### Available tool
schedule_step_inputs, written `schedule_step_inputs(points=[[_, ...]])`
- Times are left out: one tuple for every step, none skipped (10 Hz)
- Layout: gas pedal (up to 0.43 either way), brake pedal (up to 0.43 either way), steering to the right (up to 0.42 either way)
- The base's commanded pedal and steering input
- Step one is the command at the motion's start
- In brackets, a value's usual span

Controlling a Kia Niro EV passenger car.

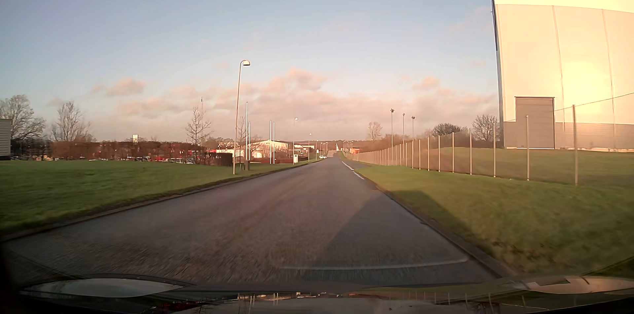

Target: Follow the waypoints while adhering to traffic rules and regulations

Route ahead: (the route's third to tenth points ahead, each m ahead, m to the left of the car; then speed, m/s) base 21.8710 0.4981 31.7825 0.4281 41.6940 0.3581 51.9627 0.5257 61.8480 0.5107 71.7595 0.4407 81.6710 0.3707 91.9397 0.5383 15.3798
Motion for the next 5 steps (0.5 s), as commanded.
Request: schedule_step_inputs(points=[[0.118,0.000,0.001],[0.118,0.000,0.001],[0.118,0.000,0.002],[0.118,0.000,0.004],[0.118,0.000,0.004]])
